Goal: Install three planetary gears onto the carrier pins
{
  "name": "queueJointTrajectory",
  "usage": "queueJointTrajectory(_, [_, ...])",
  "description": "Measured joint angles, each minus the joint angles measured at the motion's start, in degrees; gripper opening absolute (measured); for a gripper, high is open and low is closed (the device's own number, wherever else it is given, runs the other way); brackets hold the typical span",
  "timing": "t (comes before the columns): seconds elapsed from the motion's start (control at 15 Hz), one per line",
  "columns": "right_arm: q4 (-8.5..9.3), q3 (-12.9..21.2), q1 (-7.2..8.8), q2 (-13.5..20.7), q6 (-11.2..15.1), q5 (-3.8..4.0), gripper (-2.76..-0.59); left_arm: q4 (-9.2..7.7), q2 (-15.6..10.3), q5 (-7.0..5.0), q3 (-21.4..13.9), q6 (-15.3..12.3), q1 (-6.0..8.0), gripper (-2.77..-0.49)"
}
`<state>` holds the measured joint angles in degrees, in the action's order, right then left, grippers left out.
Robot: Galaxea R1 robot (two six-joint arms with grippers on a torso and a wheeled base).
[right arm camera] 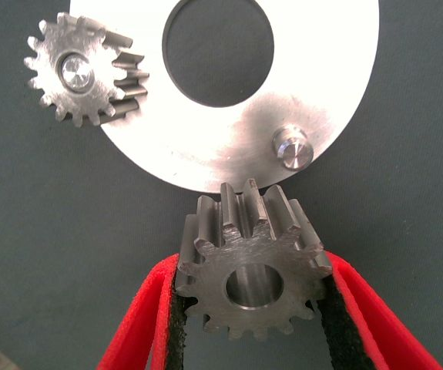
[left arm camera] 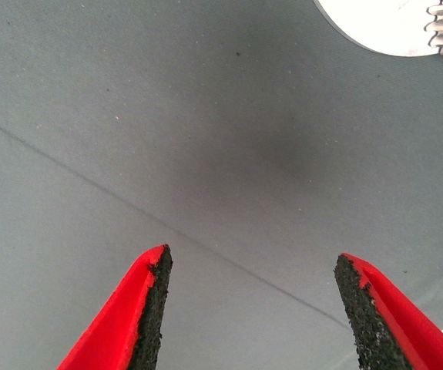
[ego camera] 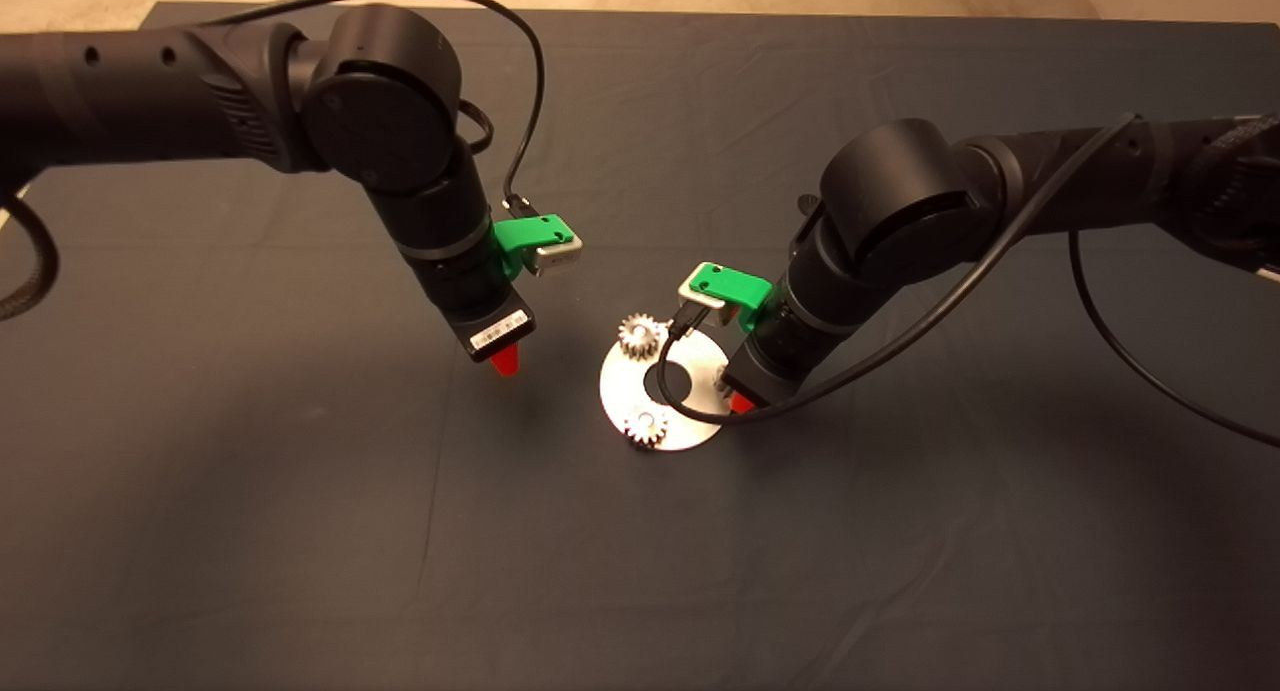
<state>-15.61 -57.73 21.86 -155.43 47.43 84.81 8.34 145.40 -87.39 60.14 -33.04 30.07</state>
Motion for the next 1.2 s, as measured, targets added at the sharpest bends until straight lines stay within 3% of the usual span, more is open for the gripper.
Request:
queueJointTrajectory(0.47, [-0.60, -1.48, 0.05, -0.96, -0.26, 0.06, -2.34, -0.05, -0.16, -0.01, 0.00, 0.00, 0.02, -1.80])
queueJointTrajectory(0.87, [-3.61, -3.19, 0.05, -2.07, -0.52, 0.48, -2.34, -0.22, -0.16, -0.01, 0.00, 0.00, 0.02, -1.80])
queueJointTrajectory(1.0, [-3.89, -3.40, 0.05, -2.40, -1.35, 0.25, -2.34, -0.22, -0.17, -0.01, 0.00, 0.00, 0.02, -1.80])
queueJointTrajectory(1.2, [-3.89, -3.51, 0.02, -2.36, -1.52, 0.56, -2.34, -0.24, -0.16, 0.02, 0.00, 0.00, 0.06, -1.80])
